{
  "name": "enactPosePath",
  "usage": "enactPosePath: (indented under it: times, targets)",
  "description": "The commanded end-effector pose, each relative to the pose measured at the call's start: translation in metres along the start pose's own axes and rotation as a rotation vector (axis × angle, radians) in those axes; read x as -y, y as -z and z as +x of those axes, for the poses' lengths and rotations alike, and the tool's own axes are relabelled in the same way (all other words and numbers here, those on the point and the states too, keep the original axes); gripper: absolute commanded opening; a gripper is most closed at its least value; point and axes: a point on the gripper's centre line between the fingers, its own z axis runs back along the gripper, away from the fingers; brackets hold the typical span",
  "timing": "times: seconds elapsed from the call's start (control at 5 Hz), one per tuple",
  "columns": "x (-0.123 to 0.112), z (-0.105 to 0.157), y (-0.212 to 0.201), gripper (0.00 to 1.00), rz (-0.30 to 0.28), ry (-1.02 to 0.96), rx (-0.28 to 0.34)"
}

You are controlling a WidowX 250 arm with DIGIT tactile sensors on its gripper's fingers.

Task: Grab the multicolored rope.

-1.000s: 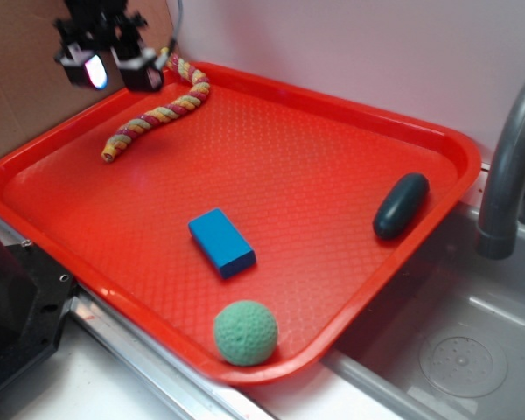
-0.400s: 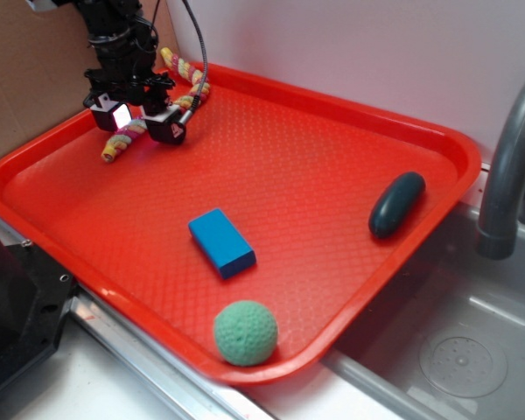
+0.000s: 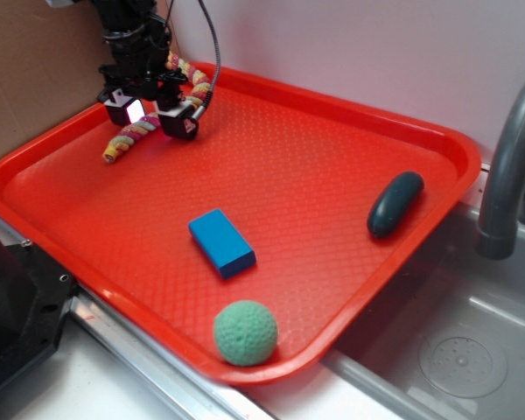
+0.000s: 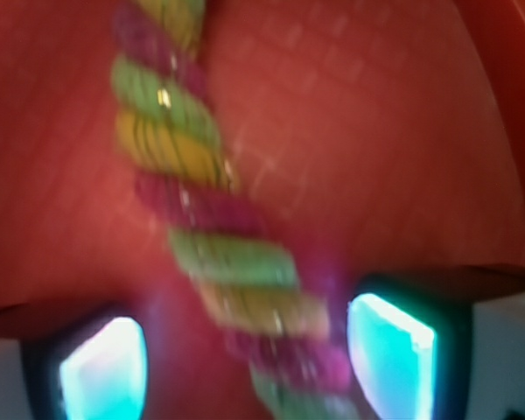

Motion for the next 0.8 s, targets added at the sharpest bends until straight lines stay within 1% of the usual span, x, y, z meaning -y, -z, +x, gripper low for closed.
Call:
enactPosePath:
  times: [0.0, 0.6]
  targets:
    - [0.0069, -0.0102, 0.011, 0.0, 0.013, 0.005, -0.02]
    - [0.007, -0.0134, 0.0096, 0.0, 0.016, 0.006, -0.016]
